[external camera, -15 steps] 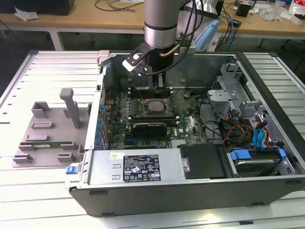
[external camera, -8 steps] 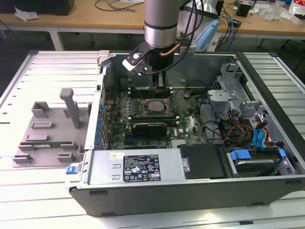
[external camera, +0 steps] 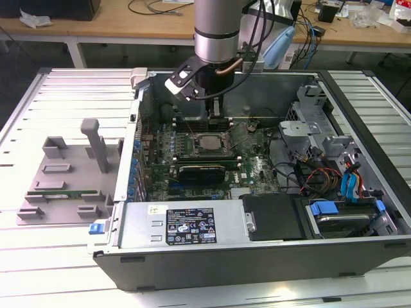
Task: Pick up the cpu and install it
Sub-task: 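Close the cpu cover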
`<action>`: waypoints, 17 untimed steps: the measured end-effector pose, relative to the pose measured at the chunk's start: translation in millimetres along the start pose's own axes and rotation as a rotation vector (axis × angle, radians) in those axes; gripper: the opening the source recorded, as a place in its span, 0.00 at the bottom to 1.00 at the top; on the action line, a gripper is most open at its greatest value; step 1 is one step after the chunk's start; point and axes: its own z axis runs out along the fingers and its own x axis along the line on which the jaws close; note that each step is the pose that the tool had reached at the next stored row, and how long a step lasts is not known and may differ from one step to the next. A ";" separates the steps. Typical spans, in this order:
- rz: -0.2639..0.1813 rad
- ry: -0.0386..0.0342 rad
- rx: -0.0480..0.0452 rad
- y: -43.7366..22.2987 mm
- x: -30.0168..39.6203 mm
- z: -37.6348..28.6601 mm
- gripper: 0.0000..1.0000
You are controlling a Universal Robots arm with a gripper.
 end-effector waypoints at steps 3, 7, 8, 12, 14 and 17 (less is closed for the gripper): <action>0.000 -0.0002 0.0000 0.1 -0.1 -2.6 0.11; 0.000 0.0000 0.0000 0.3 -0.1 -7.4 0.11; 0.000 0.0000 0.0000 0.3 -0.1 -8.5 0.11; 0.000 0.0000 0.0000 0.5 -0.2 -12.6 0.11; 0.000 0.0000 0.0000 0.7 -0.3 -17.4 0.11; 0.000 0.0000 0.0000 0.8 -0.4 -20.8 0.11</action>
